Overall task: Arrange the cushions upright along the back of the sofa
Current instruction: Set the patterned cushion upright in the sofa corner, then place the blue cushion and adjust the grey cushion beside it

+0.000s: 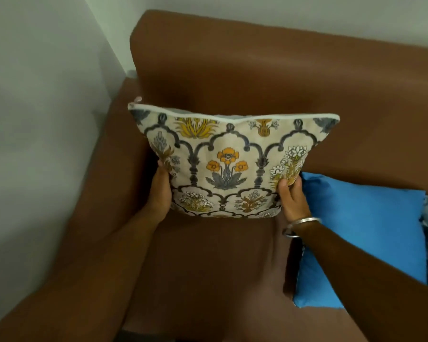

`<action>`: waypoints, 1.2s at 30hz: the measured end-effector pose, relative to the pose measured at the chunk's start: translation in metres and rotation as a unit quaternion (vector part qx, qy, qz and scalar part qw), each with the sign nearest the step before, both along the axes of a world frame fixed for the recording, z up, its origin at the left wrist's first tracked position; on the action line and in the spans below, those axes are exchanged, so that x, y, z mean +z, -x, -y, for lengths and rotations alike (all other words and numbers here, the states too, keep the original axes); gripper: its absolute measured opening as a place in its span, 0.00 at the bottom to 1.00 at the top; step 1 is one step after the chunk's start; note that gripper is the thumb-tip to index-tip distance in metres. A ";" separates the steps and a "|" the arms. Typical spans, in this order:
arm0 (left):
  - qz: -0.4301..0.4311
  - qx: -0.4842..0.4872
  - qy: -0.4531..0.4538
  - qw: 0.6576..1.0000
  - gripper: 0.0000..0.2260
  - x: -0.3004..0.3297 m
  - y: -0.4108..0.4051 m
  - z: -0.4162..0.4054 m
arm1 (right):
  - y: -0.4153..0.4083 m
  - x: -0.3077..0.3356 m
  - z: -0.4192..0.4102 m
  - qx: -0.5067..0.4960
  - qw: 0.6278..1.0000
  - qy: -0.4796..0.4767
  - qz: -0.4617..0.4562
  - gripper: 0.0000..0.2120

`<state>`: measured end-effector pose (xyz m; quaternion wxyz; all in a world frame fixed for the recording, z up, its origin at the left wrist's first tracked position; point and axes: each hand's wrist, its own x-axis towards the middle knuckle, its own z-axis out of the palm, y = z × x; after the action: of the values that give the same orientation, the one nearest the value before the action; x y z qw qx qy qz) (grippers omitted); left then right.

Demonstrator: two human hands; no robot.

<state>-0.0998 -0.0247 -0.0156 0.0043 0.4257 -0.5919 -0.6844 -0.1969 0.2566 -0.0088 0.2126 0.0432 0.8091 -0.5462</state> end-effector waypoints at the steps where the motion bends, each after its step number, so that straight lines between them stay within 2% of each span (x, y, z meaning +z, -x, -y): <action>1: 0.000 0.003 0.030 1.000 0.28 -0.004 0.007 0.001 | 0.003 -0.002 0.008 -0.010 0.999 -0.001 -0.032 0.20; 3: 0.009 0.017 0.075 0.997 0.27 -0.013 0.016 0.005 | 0.007 -0.009 0.018 -0.037 0.995 -0.019 -0.086 0.20; 5: 0.029 0.020 0.074 0.997 0.36 -0.023 0.019 0.010 | 0.007 -0.017 0.026 -0.071 0.991 -0.054 -0.104 0.22; 7: 0.064 -0.002 0.083 0.994 0.44 -0.034 0.022 0.015 | 0.006 -0.030 0.029 -0.079 0.991 -0.083 -0.073 0.23; 9: 0.097 -0.021 0.086 0.991 0.48 -0.037 0.026 0.018 | 0.008 -0.037 0.030 -0.068 0.992 -0.098 -0.048 0.25; 12: 0.054 -0.005 0.084 0.995 0.43 -0.027 0.019 0.021 | 0.010 -0.027 0.020 -0.026 0.995 -0.083 -0.039 0.38; 14: 0.045 0.074 0.093 0.992 0.43 -0.022 -0.001 0.013 | 0.009 -0.012 -0.002 0.002 0.992 -0.118 -0.044 0.43; 17: 0.211 0.153 0.150 0.954 0.42 -0.018 -0.030 -0.046 | 0.006 0.011 -0.070 0.002 0.977 -0.205 -0.050 0.38; 19: 0.234 0.166 0.130 0.949 0.40 -0.011 -0.029 -0.114 | 0.004 0.019 -0.125 0.032 0.964 -0.262 -0.041 0.36; 22: 0.184 0.004 0.110 0.977 0.44 -0.014 0.002 -0.237 | 0.003 0.013 -0.228 0.049 0.935 -0.352 -0.018 0.36; 24: 0.169 -0.101 0.129 0.972 0.45 -0.029 0.026 -0.314 | 0.008 -0.001 -0.298 0.058 0.923 -0.381 0.000 0.36; 28: 0.179 -0.192 0.132 0.956 0.45 -0.052 0.041 -0.400 | 0.018 -0.028 -0.389 0.040 0.928 -0.365 0.063 0.38; 31: 0.188 -0.166 0.171 0.953 0.47 -0.057 0.036 -0.418 | 0.016 -0.052 -0.427 0.056 0.944 -0.298 0.132 0.43; 33: 0.146 -0.142 0.158 0.966 0.46 -0.062 0.033 -0.419 | 0.013 -0.071 -0.437 0.050 0.947 -0.250 0.196 0.43; 36: 0.077 -0.187 0.122 0.972 0.38 -0.062 0.031 -0.407 | 0.013 -0.086 -0.437 0.028 0.947 -0.182 0.263 0.39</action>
<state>-0.1305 0.3821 -0.0775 -0.1174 0.3550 -0.7383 -0.5613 -0.2101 0.6932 -0.0944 0.4216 0.2006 0.8109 -0.3528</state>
